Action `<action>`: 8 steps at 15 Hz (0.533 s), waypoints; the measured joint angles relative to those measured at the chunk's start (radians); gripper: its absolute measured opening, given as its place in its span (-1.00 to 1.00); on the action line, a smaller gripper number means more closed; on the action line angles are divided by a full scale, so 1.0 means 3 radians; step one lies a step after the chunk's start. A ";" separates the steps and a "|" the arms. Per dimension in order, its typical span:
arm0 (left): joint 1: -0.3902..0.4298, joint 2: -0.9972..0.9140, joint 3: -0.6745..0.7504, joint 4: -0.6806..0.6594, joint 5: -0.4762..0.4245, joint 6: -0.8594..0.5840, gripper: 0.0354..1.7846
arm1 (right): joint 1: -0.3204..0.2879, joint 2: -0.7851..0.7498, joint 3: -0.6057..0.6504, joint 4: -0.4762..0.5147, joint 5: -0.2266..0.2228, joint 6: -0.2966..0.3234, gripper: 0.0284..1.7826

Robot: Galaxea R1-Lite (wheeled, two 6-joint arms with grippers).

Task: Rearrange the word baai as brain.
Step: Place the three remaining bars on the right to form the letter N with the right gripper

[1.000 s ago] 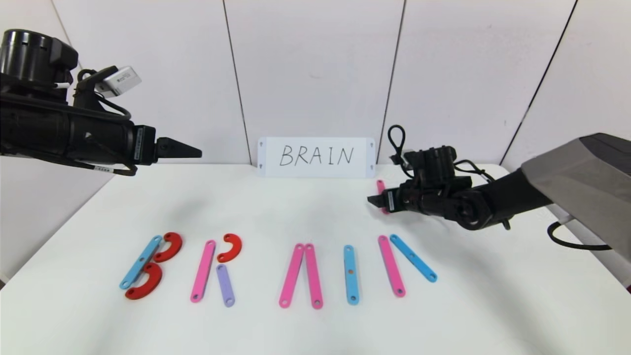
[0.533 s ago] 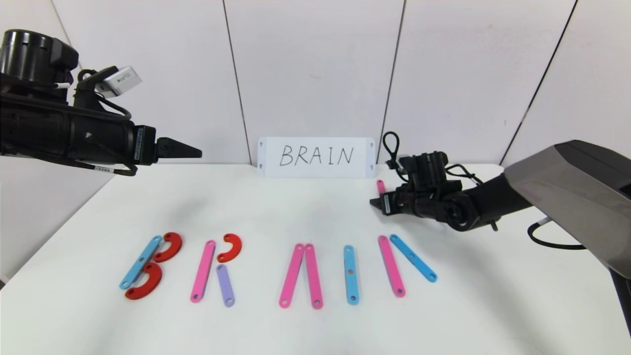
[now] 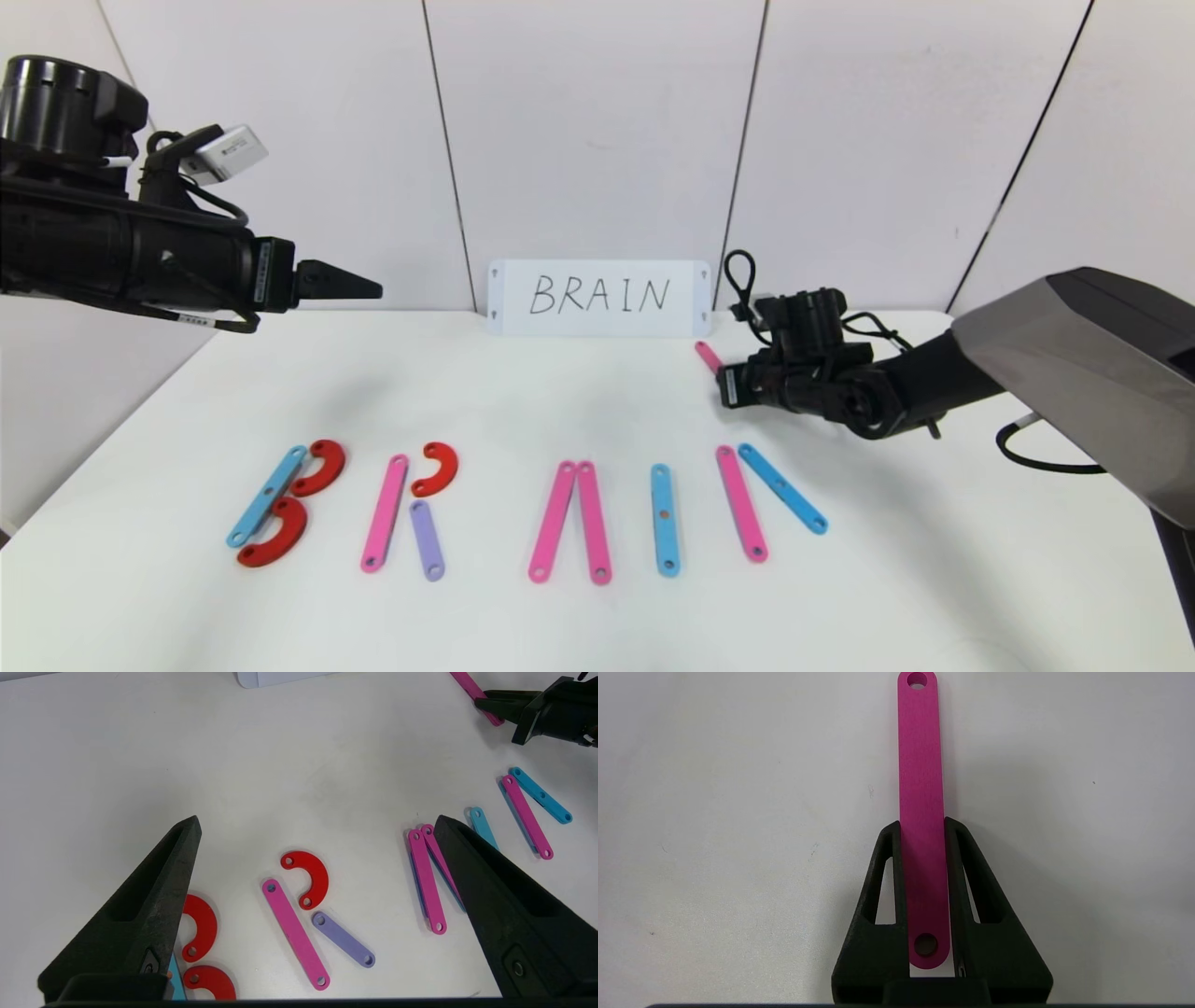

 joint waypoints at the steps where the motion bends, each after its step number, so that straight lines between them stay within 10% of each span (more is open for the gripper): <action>1: 0.0000 0.0000 0.0000 0.0000 0.0000 -0.0001 0.95 | 0.0000 -0.0006 0.0005 0.0001 0.0000 0.0030 -0.72; 8: 0.0000 0.0000 0.0001 0.0000 -0.0001 -0.0001 0.95 | -0.0003 -0.0301 0.0449 -0.0016 -0.0155 0.0158 -0.72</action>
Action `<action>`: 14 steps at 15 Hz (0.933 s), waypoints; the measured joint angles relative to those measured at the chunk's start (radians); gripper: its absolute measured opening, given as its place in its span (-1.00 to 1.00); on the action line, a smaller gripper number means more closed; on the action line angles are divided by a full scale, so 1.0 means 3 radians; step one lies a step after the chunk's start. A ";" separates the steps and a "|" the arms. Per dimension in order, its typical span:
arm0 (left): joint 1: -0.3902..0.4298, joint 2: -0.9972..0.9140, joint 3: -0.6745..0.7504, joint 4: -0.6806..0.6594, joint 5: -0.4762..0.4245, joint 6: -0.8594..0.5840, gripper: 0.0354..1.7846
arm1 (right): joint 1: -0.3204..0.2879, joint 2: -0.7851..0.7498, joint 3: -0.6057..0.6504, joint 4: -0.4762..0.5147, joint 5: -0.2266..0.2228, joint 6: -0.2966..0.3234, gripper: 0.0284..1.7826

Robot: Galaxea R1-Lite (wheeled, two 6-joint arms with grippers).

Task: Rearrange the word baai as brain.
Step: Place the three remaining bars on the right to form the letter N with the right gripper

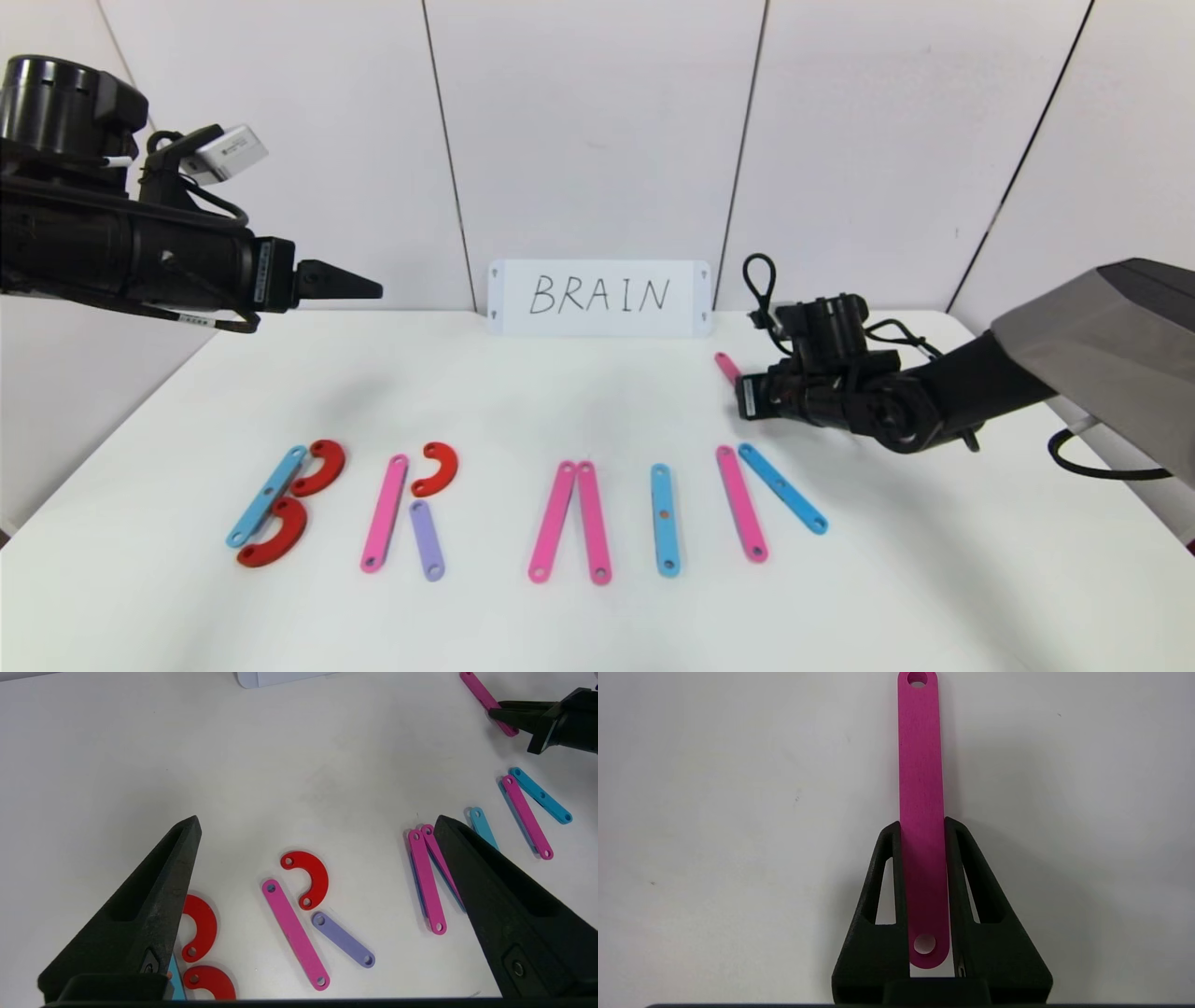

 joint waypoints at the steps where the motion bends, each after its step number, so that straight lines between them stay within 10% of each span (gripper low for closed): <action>1: 0.0000 0.0000 0.0000 0.0001 0.0001 0.0001 0.95 | 0.0001 -0.0072 0.0117 -0.0016 -0.0082 0.0045 -0.72; 14: 0.0000 -0.0011 0.0006 0.0004 -0.0019 0.0004 0.95 | 0.0200 -0.0794 0.1410 -0.0210 -0.0677 0.0733 -0.72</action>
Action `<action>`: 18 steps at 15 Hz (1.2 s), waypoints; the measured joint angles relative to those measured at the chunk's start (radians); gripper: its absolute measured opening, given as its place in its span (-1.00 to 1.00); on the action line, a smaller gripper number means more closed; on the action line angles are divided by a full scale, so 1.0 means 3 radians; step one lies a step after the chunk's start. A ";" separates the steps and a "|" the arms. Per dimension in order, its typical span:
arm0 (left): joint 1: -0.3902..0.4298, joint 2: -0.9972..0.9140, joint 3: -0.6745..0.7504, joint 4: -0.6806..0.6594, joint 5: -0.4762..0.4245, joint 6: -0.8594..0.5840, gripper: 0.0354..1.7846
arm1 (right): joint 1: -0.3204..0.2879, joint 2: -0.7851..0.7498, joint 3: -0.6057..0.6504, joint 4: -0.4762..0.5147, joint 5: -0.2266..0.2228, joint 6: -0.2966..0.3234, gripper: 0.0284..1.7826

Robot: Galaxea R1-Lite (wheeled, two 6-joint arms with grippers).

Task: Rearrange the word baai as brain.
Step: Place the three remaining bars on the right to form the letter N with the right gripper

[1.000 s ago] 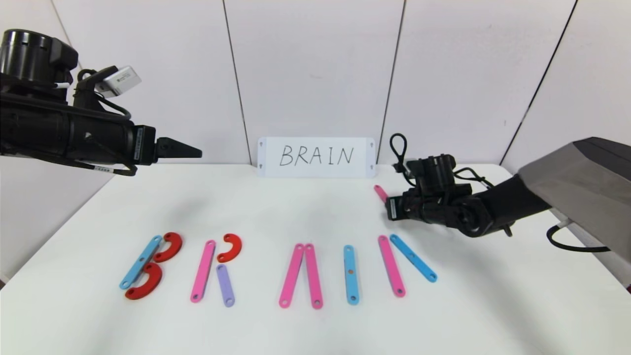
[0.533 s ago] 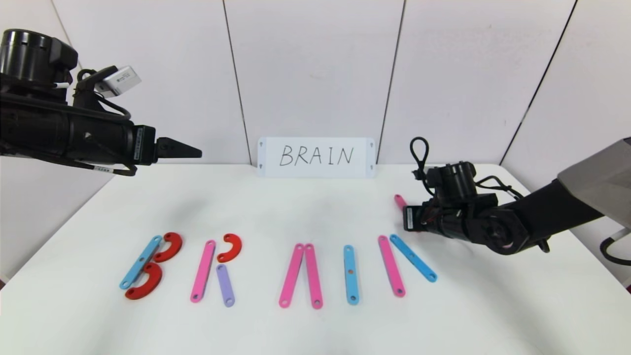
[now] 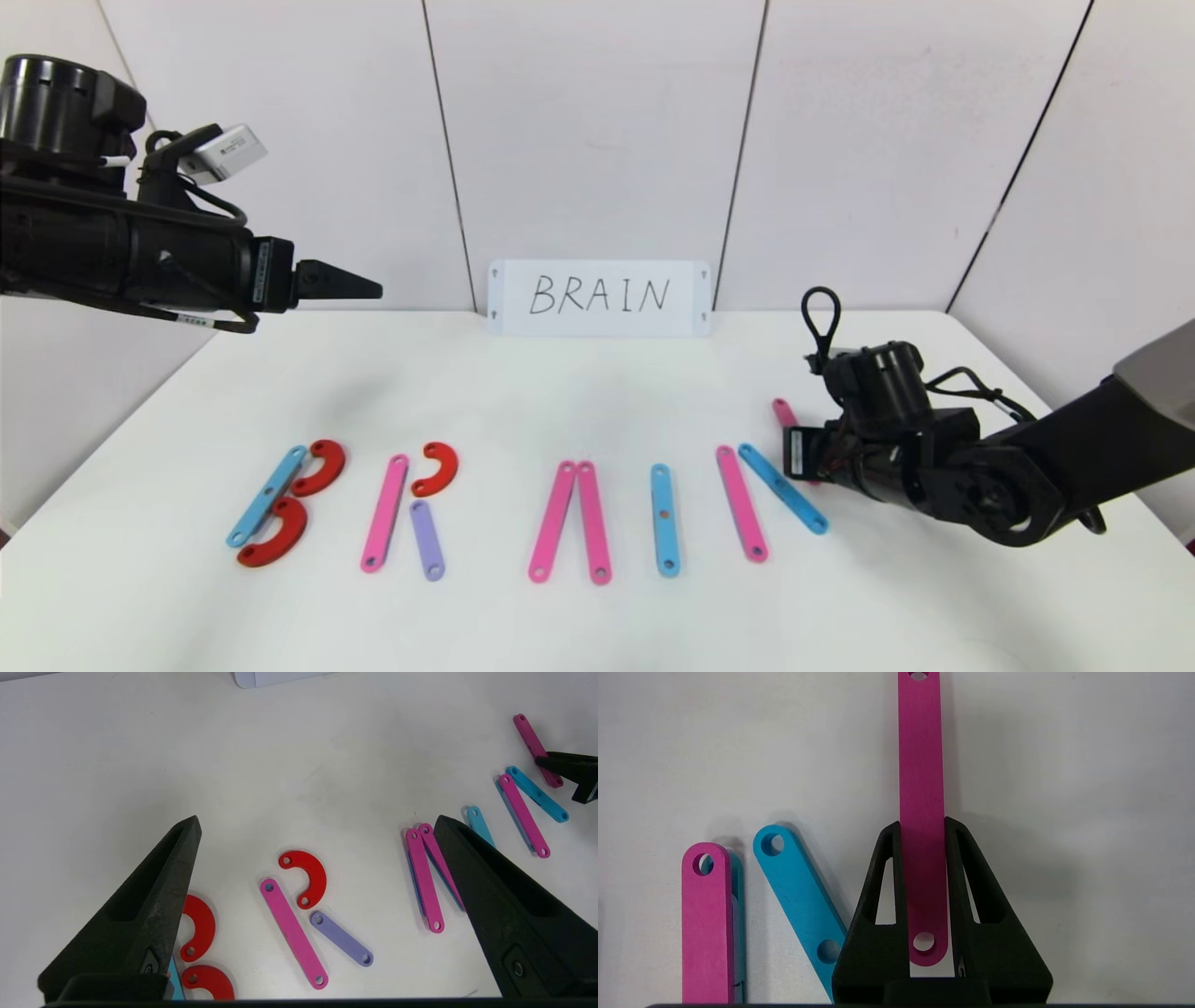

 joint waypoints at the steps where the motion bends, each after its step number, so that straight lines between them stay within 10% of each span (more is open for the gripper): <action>1: 0.0000 0.0000 0.0003 0.0000 0.0000 0.0001 0.95 | 0.0005 -0.0021 0.0065 -0.0018 -0.0001 0.0000 -0.72; 13: -0.0005 0.0001 0.0005 0.0001 -0.0001 0.0002 0.95 | 0.0114 -0.0305 0.0458 -0.0030 -0.0005 0.0132 -0.72; 18: -0.0005 0.0001 0.0008 0.0001 -0.0001 0.0002 0.95 | 0.0100 -0.0320 0.0482 -0.0029 -0.0005 0.0133 -0.33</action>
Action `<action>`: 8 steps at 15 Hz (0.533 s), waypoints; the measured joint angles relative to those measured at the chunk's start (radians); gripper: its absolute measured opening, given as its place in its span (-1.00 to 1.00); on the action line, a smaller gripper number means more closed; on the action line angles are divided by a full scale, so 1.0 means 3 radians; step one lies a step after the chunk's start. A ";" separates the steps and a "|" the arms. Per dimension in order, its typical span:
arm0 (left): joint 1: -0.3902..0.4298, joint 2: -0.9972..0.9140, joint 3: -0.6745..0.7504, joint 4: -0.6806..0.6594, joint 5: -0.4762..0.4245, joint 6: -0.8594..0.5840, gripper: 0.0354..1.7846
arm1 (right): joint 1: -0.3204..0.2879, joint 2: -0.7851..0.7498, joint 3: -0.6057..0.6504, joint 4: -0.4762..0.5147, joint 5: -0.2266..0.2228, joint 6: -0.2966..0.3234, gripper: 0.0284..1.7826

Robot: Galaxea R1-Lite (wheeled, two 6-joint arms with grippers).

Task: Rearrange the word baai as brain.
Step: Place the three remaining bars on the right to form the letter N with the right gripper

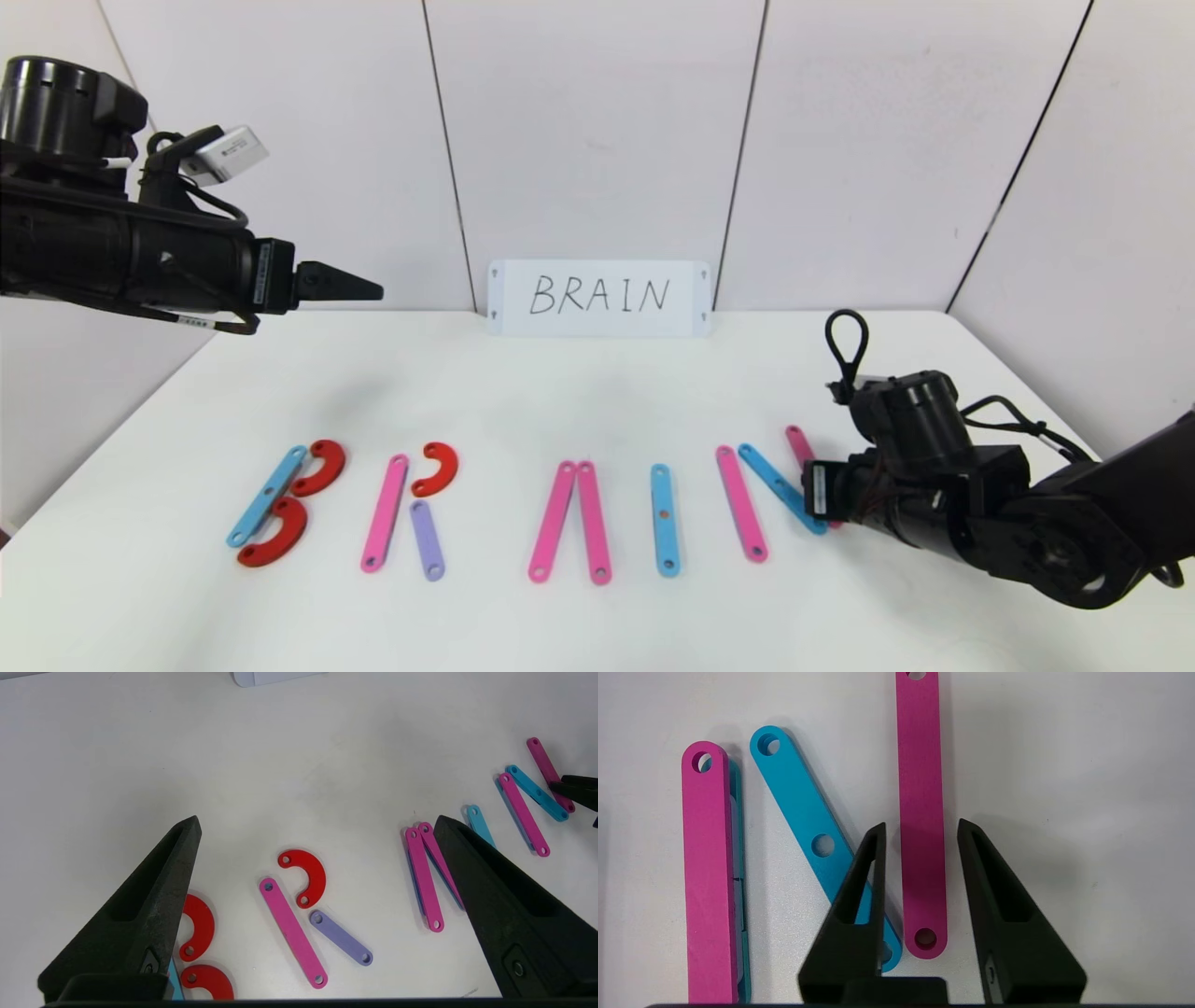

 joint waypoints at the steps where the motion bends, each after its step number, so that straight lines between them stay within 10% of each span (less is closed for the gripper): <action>1: 0.0000 -0.0001 0.0000 -0.0001 0.0000 0.0000 0.95 | -0.0007 -0.0001 0.0004 0.0000 0.0000 0.0000 -0.17; 8: 0.0000 -0.0003 0.0001 0.0001 -0.0001 0.0000 0.95 | -0.0071 -0.0162 -0.0104 0.0030 0.0030 -0.0041 0.88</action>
